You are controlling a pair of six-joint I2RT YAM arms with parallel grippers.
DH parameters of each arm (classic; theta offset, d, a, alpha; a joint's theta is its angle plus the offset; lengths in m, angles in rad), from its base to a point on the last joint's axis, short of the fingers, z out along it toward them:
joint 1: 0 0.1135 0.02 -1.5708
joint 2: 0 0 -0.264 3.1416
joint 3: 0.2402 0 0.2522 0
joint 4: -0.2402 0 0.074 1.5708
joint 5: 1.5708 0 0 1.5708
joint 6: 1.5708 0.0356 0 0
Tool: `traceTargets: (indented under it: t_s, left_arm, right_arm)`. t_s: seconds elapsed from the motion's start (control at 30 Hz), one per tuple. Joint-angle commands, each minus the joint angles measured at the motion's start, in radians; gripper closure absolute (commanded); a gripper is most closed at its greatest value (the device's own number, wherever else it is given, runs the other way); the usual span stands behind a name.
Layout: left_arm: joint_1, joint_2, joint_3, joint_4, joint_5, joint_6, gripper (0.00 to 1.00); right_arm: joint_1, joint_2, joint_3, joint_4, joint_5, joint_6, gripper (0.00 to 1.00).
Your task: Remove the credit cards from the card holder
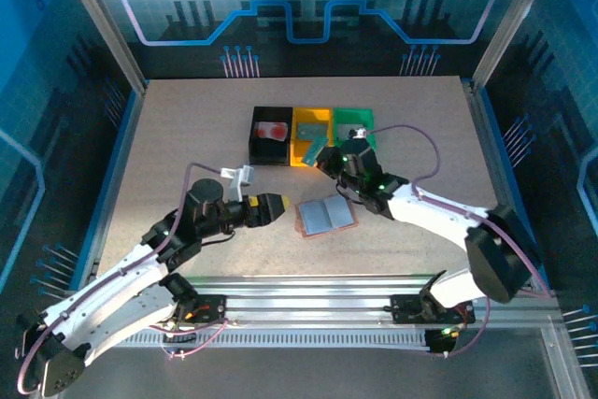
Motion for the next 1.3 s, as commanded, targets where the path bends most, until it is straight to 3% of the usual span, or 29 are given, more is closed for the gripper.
traceTargets:
  t_s: [0.0, 0.37, 0.6, 0.83, 1.27]
  left_arm:
    - [0.012, -0.012, 0.052, -0.146, -0.031, 0.067, 0.22]
    - [0.057, -0.002, 0.119, -0.266, -0.02, 0.153, 0.21]
    - [0.072, 0.003, 0.124, -0.291, 0.001, 0.173, 0.2]
    - [0.086, 0.008, 0.136, -0.317, 0.027, 0.204, 0.19]
    - [0.095, 0.013, 0.13, -0.315, 0.052, 0.203, 0.18]
  right_arm:
    - [0.013, 0.087, 0.102, 0.079, 0.178, 0.118, 1.0]
    - [0.006, 0.429, 0.471, -0.144, 0.343, 0.412, 1.0]
    - [0.005, 0.522, 0.614, -0.297, 0.407, 0.511, 1.0]
    - [0.001, 0.548, 0.61, -0.361, 0.501, 0.588, 1.0]
    - [-0.047, 0.685, 0.704, -0.331, 0.427, 0.661, 1.0]
